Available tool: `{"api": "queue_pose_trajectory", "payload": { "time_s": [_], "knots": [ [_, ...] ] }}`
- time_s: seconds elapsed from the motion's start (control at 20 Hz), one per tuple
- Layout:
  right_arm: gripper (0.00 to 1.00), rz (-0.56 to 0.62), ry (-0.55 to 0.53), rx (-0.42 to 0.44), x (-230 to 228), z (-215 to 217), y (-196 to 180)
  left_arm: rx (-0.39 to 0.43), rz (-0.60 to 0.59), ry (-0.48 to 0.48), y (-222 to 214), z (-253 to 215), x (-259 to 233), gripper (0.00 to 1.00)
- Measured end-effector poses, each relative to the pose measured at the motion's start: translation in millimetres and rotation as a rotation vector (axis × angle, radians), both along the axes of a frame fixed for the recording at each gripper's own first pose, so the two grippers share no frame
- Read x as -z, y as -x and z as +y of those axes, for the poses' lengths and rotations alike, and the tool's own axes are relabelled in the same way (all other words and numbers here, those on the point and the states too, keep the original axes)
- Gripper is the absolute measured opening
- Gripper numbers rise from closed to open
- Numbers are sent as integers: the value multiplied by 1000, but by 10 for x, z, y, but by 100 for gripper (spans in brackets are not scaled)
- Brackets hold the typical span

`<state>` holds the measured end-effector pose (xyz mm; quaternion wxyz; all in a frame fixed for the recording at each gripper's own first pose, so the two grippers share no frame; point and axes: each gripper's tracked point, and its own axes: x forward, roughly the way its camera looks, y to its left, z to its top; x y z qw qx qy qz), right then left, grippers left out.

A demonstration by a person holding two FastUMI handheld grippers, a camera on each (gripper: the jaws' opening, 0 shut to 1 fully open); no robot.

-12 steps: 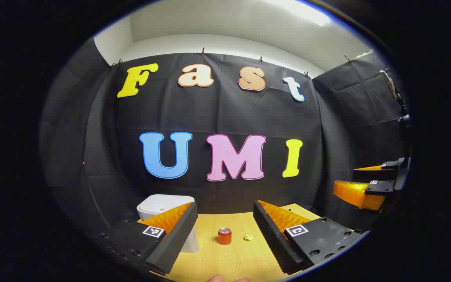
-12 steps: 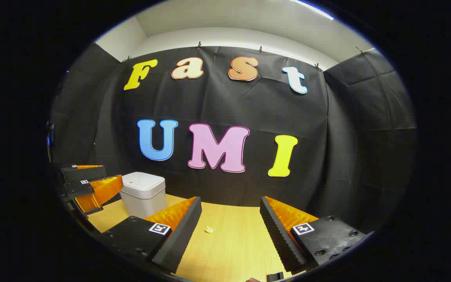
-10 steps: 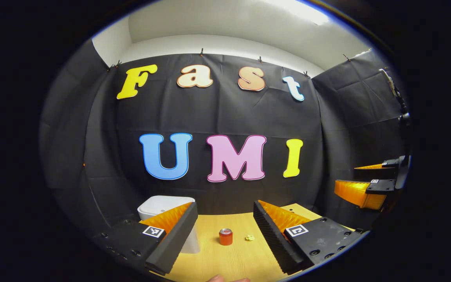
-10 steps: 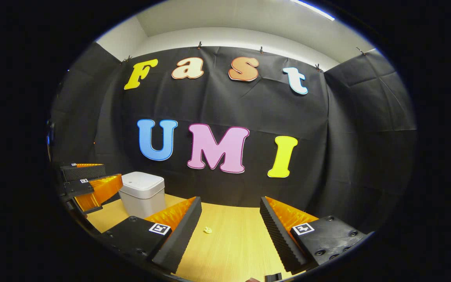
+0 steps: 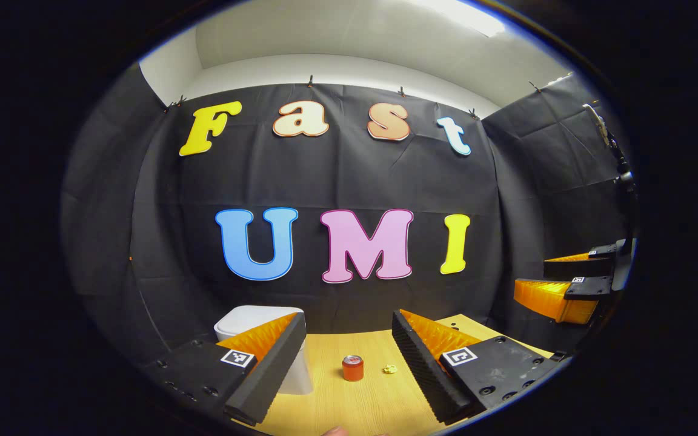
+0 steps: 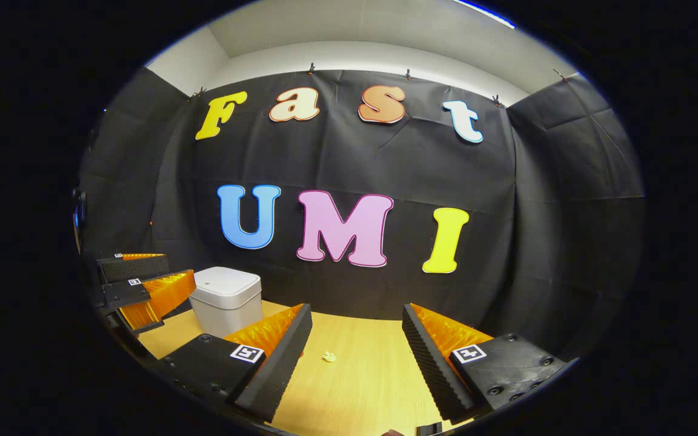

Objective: Press the lid of the desktop garbage bin to open it, pick up the crumpled paper on the desktop and throw it into the bin, then pick up the pop can on the desktop and drop it into the bin, and finally close the garbage bin lid.

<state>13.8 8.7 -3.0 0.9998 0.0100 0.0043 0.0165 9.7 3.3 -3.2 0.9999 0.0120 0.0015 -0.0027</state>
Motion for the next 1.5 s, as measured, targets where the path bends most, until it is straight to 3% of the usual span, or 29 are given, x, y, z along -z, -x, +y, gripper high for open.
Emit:
{"api": "queue_pose_trajectory", "payload": {
  "time_s": [0.3, 0.4, 0.45, 0.55, 0.6, 0.85, 1.0, 1.2, 1.5],
  "knots": [
    [96, 5, 2, 21, 4, -31, -49, 20, 12, 13, -77, 55, 28, 97],
    [96, 9, -5, 26, 10, -27, -75, 37, 13, 4, -92, 57, 30, 93],
    [96, 12, -5, 29, 21, -24, -81, 38, 4, -2, -103, 71, 2, 82],
    [96, 19, 5, 29, 45, 22, -100, 38, -8, -30, -112, 121, -20, 72],
    [100, 21, 8, 26, 52, 45, -115, 28, -8, -42, -116, 165, -27, 61],
    [96, 19, 13, 11, 20, 212, -171, 31, 25, -18, -193, 474, -14, 11],
    [96, 12, 27, 0, -7, 310, -204, 28, 35, -57, -292, 834, -62, 7],
    [96, 1, 42, -31, -40, 429, -241, 95, 131, 39, -586, 1071, -8, 6],
    [96, 22, 26, -92, 101, 452, -510, 15, 293, 51, -1314, 1647, 380, 6]
  ]
}}
